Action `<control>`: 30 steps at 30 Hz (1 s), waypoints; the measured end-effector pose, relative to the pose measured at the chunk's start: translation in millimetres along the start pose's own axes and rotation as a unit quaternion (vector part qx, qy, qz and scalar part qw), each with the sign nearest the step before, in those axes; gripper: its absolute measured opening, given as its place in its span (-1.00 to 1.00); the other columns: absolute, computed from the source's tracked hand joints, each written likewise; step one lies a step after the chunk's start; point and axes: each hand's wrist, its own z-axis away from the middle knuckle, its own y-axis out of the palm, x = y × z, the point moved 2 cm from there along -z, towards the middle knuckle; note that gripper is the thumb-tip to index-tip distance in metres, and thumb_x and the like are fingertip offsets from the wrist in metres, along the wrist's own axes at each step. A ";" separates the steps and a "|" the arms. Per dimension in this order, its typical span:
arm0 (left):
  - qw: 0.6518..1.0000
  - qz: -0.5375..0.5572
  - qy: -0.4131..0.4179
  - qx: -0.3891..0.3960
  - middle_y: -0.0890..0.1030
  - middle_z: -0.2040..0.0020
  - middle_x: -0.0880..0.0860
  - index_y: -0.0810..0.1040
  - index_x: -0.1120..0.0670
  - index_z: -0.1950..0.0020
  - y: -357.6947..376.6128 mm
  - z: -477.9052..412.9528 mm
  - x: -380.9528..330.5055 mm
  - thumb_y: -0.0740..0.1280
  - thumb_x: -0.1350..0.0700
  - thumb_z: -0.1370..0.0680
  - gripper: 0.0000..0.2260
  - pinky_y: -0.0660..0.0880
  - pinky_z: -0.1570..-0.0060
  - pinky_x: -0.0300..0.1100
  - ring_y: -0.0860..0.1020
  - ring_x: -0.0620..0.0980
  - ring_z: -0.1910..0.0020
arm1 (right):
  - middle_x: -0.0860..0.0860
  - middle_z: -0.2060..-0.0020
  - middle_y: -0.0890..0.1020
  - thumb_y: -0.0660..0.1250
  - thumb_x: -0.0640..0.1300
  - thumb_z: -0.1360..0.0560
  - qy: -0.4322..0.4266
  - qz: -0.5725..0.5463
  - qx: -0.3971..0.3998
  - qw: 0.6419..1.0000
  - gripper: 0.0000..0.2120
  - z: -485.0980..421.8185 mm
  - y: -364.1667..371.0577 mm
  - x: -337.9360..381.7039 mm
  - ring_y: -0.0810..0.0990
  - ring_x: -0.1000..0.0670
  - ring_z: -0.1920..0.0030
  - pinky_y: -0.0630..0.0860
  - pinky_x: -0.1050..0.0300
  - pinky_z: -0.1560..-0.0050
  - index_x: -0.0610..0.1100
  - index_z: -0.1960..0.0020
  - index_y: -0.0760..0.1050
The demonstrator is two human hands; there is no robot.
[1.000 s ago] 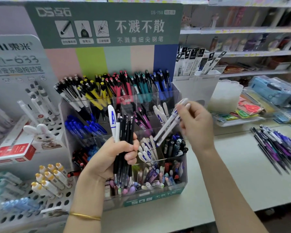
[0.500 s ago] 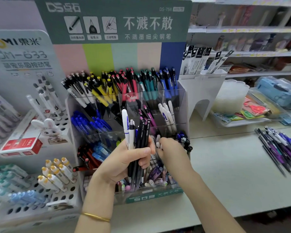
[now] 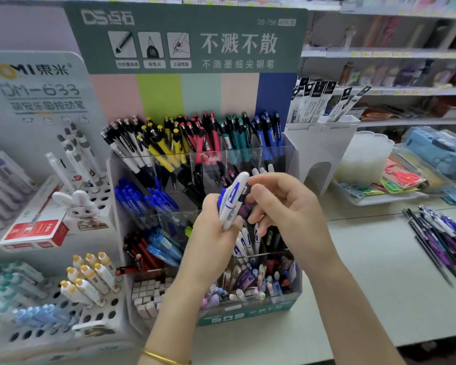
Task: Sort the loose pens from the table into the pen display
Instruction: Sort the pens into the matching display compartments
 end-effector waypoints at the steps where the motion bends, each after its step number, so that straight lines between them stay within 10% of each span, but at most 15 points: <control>1: 1.000 -0.022 0.005 -0.018 0.48 0.23 -0.03 0.35 -0.08 -0.05 1.0 0.9 -1.6 0.26 0.14 -0.60 -0.86 0.44 0.35 -0.04 0.41 -0.08 0.37 | -0.08 0.24 0.63 0.36 -0.16 -0.48 0.003 0.004 0.010 1.000 -0.89 0.0 2.1 -0.4 0.58 0.03 0.37 0.50 0.19 0.47 -0.10 -0.01 0.56; 13: 0.971 -0.227 0.011 -0.074 0.43 0.20 -0.03 0.26 0.01 0.01 6.0 -6.2 -23.9 0.27 0.21 -0.54 -0.80 0.43 0.39 -0.09 0.49 -0.01 0.31 | 0.04 0.33 0.63 0.41 -0.28 -0.46 0.027 0.022 -0.040 0.999 -0.89 -14.9 5.4 -3.2 0.59 0.12 0.32 0.51 0.29 0.29 -0.11 0.19 0.58; 30: 0.963 -0.267 0.006 0.015 0.39 0.27 0.01 0.26 0.05 0.05 12.8 -17.1 -11.6 0.25 0.14 -0.60 -0.84 0.30 0.45 -0.14 0.37 0.01 0.41 | 0.00 0.51 0.49 0.32 -0.22 -0.54 0.068 -0.127 -0.157 0.977 -0.84 -39.3 -30.7 -9.2 0.35 0.11 0.59 0.28 0.29 0.64 -0.18 0.22 0.46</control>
